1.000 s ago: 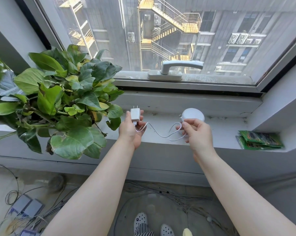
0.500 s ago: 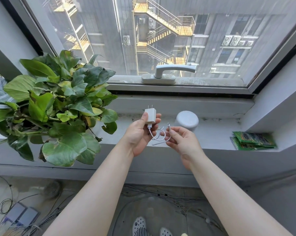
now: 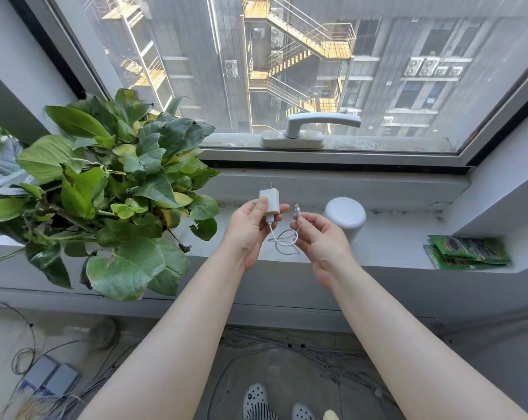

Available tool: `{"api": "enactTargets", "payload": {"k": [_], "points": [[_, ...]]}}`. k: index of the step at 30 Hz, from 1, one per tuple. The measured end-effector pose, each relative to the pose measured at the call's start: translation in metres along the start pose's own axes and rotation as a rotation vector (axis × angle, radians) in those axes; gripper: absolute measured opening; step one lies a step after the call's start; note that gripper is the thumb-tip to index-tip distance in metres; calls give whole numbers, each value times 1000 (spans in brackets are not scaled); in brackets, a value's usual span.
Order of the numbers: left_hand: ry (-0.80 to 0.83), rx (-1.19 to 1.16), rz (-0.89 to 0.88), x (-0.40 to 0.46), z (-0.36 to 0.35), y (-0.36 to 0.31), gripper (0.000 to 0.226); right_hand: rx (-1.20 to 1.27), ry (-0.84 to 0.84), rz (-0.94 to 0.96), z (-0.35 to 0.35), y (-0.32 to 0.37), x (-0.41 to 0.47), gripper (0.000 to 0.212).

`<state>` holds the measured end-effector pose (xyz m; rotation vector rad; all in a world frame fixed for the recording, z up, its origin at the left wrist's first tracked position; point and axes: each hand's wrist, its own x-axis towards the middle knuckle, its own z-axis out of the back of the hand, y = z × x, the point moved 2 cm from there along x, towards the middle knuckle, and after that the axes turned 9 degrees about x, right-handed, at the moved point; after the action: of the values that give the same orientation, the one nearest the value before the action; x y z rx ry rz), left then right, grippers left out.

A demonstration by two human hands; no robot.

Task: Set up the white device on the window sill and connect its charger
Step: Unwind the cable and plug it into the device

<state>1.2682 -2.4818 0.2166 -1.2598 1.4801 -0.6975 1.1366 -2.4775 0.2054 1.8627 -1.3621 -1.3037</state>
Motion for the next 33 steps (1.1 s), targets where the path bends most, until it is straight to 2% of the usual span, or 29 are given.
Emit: {"api": "enactTargets", "payload": {"k": [4,7,10,12,14,20,27,33], "points": [[27,-1,-108,6,-2,-8,16,127,82,83,-6,1,5,8],[-60,76,-89,14,4,0,13,-10,34,124,2,-8,10,8],[-176,224,10,25,14,21,12,-196,-83,127,13,-25,16,6],[-229,302,80,31,18,33,20,-298,-152,121,18,-37,21,6],[-281,338,129,35,23,41,26,-380,-193,120,20,-45,27,6],[-389,416,171,42,31,46,23,-616,-266,214,15,-45,36,5],[-441,564,100,42,28,41,23,-778,-249,306,4,-48,39,11],[-491,819,32,45,26,39,17,-884,-258,319,3,-51,43,17]]}}
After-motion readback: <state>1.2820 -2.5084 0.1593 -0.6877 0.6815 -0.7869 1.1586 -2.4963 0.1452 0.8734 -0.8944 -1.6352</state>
